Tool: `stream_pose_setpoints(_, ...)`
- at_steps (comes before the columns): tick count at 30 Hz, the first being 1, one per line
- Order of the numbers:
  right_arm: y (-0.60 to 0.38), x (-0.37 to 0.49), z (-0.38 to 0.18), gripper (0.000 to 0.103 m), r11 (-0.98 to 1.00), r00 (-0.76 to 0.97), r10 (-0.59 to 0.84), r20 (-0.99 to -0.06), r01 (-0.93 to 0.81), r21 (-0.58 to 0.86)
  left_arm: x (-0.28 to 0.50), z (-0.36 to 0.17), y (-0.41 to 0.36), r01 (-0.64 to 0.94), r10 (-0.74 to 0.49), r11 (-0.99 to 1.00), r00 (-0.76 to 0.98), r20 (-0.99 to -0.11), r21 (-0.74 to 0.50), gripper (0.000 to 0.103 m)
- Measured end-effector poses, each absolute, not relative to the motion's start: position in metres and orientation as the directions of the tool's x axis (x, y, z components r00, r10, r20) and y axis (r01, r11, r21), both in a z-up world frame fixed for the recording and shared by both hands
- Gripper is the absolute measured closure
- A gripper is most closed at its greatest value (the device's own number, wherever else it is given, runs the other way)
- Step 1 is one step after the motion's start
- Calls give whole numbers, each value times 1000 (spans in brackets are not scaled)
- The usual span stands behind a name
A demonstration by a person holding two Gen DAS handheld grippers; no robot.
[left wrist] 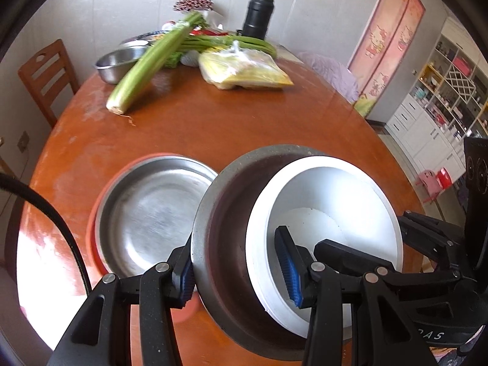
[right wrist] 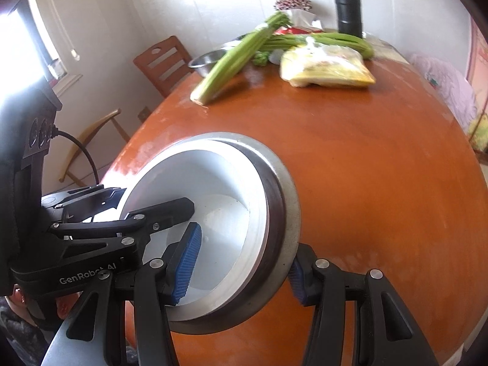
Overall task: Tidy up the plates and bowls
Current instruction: 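Lift the steel bowl stack and carry it toward the steel pan stack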
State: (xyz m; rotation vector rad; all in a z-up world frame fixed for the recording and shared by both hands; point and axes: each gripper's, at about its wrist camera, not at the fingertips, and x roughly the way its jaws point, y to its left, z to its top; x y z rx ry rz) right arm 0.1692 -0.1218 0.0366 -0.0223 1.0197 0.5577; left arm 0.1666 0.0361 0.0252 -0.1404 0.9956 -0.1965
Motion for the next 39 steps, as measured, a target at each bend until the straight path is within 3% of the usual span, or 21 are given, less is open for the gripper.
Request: stream_pose_setpoints(39,-19,213,48,48,733,302,523,-797,-637,240,178,37,133,-116,-123,967,570,-813,-227,54)
